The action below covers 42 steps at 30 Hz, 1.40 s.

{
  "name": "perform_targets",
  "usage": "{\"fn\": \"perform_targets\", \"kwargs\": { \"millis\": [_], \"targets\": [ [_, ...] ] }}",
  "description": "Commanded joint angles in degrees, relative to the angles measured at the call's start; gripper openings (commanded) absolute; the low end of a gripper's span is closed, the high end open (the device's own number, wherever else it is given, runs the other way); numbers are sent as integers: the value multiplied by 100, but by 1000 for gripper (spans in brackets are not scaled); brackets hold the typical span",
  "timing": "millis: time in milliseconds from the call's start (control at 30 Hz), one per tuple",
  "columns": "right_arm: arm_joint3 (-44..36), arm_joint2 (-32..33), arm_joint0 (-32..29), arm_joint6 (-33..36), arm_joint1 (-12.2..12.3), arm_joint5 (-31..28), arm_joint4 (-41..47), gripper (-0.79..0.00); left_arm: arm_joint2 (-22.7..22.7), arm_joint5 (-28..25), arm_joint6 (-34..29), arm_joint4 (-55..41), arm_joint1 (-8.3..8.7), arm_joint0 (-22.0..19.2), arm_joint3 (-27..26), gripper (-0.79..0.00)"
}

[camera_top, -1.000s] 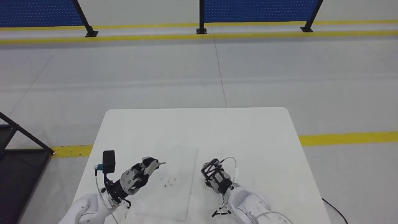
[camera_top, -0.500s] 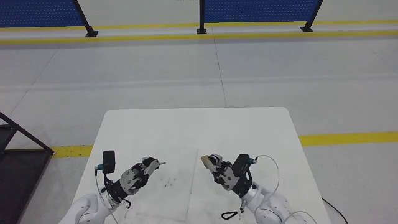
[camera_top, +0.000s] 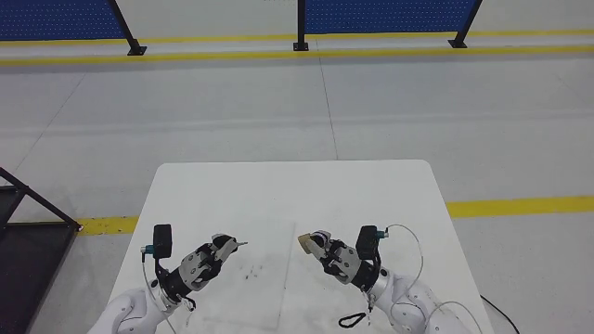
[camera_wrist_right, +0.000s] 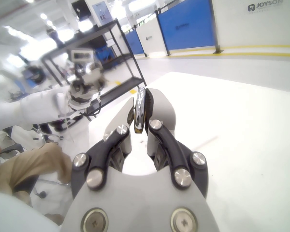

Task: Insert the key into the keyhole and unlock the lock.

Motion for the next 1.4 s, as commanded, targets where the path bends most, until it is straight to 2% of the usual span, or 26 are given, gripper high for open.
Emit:
{"fn": "perform_targets", "kwargs": {
  "millis": [0, 233, 500, 667, 1000, 1367],
  "targets": [
    [13, -73, -4, -32, -22, 133, 193, -785, 104, -17, 6, -190, -12, 17, -100, -785],
    [311, -451, 238, -852, -175, -355, 1529, -785, 603, -17, 372, -825, 14, 131, -640, -785],
    [796, -1024, 661, -1255, -372, -1362, 2417, -785, 1320, -17, 847, -1298, 63, -86, -655, -785],
    [948, -1147, 741, -1486, -459, -1616, 2396, -785, 1562, -17, 709, -1685, 128, -284, -500, -785],
    [1178, -1267, 815, -1568, -575, -1613, 2082, -785, 1881, -17, 522, -1820, 185, -548, -249, -785],
    [1227, -1278, 836, -1524, -627, -1626, 1982, -785, 2030, -17, 429, -1797, 225, -710, -52, -785]
  ]
}}
